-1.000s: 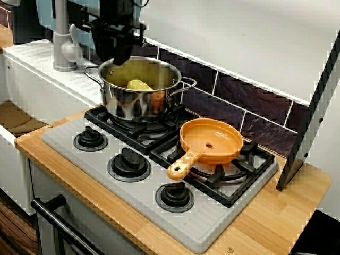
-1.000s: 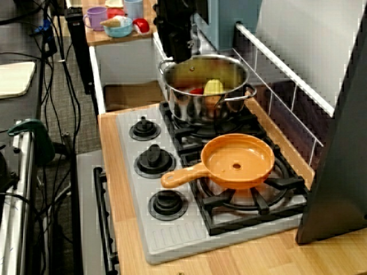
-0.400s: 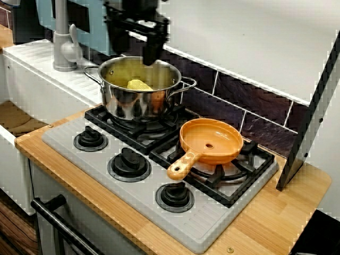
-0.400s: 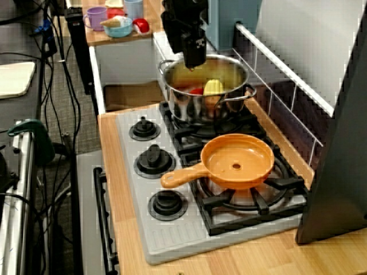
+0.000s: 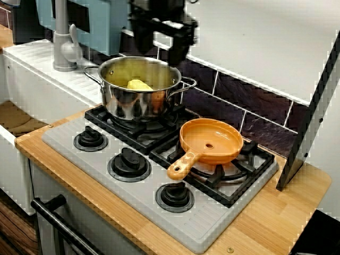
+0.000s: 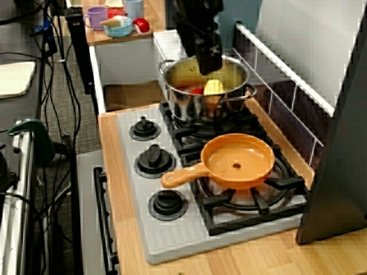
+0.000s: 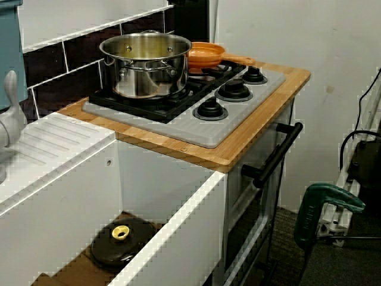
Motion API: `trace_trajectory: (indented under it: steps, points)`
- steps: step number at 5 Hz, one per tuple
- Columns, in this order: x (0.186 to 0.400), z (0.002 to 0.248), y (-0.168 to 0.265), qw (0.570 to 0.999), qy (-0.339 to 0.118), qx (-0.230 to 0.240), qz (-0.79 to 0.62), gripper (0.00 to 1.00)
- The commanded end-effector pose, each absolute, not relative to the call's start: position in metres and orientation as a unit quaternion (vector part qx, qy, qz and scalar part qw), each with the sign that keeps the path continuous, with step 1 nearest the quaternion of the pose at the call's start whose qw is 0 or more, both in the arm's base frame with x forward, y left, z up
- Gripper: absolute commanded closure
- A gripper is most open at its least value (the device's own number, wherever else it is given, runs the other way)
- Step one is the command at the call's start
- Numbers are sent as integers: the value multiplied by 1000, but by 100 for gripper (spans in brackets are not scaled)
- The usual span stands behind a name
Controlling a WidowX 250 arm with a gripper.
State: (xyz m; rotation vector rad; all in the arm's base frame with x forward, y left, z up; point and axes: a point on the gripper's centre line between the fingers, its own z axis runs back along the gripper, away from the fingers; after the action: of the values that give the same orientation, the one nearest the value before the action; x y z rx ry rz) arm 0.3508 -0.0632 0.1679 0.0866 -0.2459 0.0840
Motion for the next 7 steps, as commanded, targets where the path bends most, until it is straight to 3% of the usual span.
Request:
trace_trajectory:
  steps: [1, 3, 7]
  points:
    - [339, 173, -97, 988, -142, 46, 34, 0]
    - [315, 162, -120, 991, -129, 45, 10, 0]
    - [290, 145, -134, 994, -110, 27, 4, 0]
